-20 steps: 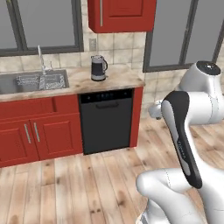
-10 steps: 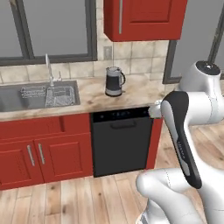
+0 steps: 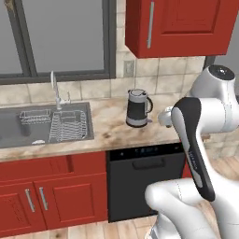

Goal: Navigate to the electric kettle.

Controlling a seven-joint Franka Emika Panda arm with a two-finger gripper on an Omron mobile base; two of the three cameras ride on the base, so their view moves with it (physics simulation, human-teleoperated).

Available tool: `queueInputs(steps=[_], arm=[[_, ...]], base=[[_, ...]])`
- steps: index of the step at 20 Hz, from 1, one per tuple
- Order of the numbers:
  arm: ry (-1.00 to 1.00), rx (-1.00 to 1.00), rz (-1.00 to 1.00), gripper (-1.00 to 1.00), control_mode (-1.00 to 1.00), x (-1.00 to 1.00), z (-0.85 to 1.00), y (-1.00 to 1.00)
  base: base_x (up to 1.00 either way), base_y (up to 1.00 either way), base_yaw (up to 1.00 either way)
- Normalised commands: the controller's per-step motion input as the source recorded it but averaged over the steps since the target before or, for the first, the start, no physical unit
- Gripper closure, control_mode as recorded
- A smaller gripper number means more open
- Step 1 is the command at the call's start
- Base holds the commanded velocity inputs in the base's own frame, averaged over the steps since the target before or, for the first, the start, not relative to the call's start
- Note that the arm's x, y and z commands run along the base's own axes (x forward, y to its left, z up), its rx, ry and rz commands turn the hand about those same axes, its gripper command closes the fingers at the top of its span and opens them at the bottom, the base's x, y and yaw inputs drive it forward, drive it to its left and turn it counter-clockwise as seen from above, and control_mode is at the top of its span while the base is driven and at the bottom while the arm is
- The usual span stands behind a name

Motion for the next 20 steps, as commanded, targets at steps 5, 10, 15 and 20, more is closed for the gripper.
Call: queueInputs(steps=[5, 10, 15, 20], arm=[[0.00, 0.00, 0.00, -1.00, 1.00, 0.00, 0.00, 0.00], [0.00, 0.00, 0.00, -1.00, 1.00, 0.00, 0.00, 0.00], [0.00, 0.00, 0.00, -1.00, 1.00, 0.00, 0.00, 0.00], [0.00, 0.00, 0.00, -1.00, 1.00, 0.00, 0.00, 0.00]], base=[[1.00, -0.09, 0.00], [0.90, -0.09, 0.00], [0.12, -0.05, 0.00], [0.00, 0.00, 0.00]])
